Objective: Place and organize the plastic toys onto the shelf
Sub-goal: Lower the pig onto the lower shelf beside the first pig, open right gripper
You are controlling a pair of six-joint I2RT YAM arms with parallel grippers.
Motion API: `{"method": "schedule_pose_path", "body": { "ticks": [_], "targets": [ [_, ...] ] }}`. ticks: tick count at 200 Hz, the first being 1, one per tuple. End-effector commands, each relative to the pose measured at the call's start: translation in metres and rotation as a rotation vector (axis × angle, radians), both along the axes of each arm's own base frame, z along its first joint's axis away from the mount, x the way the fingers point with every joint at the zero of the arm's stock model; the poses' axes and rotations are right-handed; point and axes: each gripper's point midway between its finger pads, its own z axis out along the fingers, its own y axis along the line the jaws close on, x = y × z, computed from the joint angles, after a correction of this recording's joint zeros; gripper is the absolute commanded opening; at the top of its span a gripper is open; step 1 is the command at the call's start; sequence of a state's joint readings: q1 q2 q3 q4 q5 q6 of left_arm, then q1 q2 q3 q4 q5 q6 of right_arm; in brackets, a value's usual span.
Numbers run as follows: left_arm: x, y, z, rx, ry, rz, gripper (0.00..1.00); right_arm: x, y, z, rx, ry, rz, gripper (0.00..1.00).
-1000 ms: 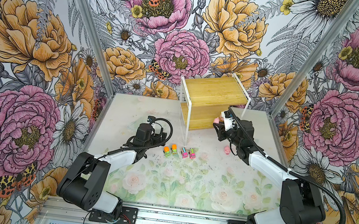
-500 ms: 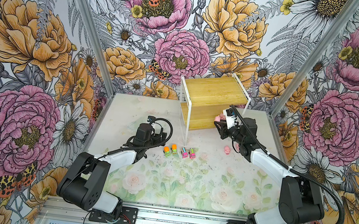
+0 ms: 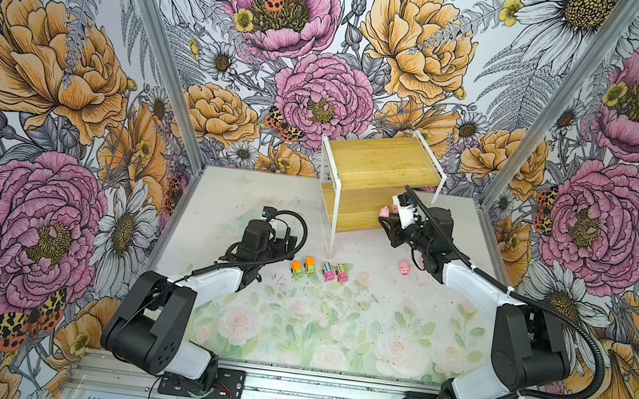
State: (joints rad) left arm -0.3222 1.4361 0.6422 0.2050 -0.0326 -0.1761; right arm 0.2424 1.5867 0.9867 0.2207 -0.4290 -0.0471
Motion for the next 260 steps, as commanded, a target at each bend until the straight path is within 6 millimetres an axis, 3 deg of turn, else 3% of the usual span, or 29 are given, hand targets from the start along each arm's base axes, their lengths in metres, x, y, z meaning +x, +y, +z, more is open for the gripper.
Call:
{"method": "schedule_pose_path", "body": {
  "ticks": [1, 260],
  "targets": [
    [0.004, 0.0, 0.001, 0.0, 0.002, -0.007, 0.99, 0.008, 0.005, 0.01, -0.004, -0.034, 0.024, 0.3],
    [0.005, 0.0, 0.0, 0.001, 0.009, -0.007, 0.99, 0.035, -0.009, -0.005, -0.031, -0.034, -0.055, 0.32]
  ]
}}
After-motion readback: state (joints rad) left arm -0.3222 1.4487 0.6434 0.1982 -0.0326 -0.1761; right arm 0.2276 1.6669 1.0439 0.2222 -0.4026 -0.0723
